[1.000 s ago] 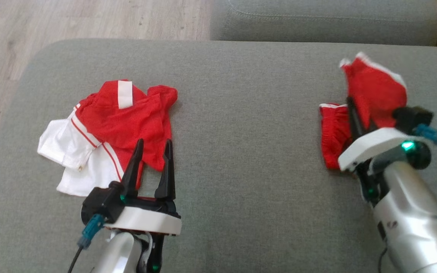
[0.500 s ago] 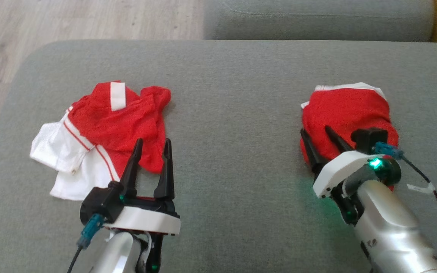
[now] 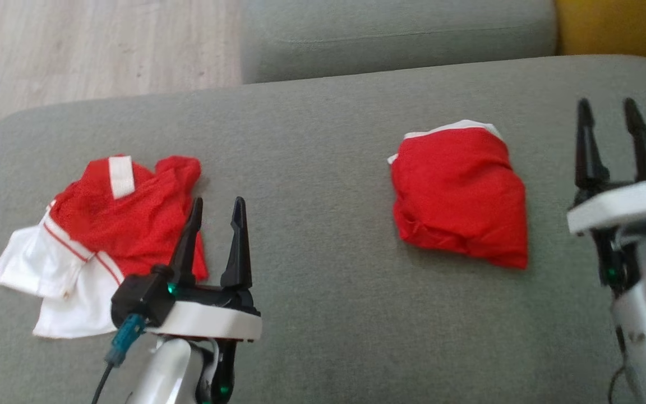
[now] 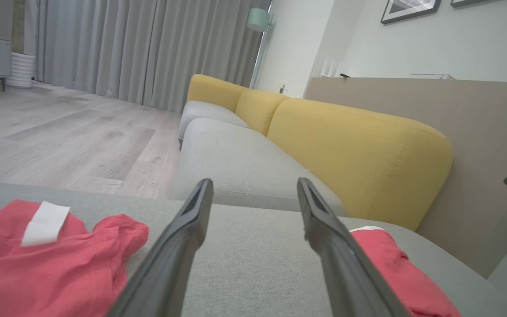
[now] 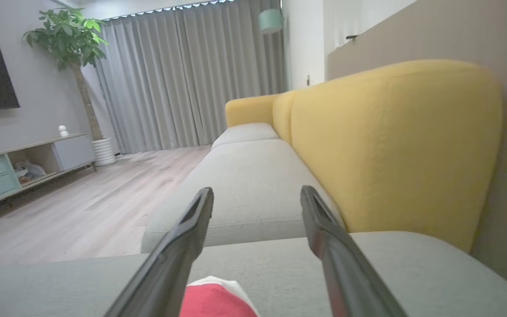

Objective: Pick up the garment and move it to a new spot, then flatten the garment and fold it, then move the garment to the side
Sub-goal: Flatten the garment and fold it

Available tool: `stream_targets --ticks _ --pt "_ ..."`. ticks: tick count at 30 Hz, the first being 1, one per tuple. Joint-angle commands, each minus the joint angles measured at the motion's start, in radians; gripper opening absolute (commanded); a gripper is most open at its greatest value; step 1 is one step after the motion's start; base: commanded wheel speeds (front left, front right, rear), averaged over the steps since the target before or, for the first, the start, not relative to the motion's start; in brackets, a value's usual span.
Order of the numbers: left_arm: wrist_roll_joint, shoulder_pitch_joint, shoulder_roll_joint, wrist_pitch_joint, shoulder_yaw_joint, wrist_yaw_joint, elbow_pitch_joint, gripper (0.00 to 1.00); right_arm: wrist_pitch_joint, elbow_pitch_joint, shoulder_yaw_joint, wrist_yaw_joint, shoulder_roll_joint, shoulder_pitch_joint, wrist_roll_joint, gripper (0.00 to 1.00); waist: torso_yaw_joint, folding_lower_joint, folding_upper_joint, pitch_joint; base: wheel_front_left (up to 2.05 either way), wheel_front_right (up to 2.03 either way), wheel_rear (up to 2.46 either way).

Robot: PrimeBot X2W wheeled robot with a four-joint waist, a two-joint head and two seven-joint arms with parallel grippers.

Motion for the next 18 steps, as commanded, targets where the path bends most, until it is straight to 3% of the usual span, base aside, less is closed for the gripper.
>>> stream_targets --ticks 1,11,18 --pt "-0.005 -0.043 0.004 -0.008 0.029 0.007 -0.035 1.0 -0.011 -0.043 0.008 -0.001 0.01 0.029 -0.017 1.0 -0.014 0.0 -0.0001 -0.008 0.0 0.0 0.0" --pt "-0.019 -0.011 0.004 -0.008 0.014 0.004 -0.012 1.0 -0.012 -0.299 -0.178 -0.001 0.173 0.308 -0.169 1.0 -0.036 0.0 -0.0001 -0.016 0.0 0.0 0.0" --pt "-0.019 0.018 0.004 -0.008 0.02 -0.001 -0.002 1.0 -0.013 -0.346 -0.18 -0.001 0.194 0.4 -0.165 1.0 -0.023 0.0 -0.0001 -0.014 0.0 0.0 0.0"
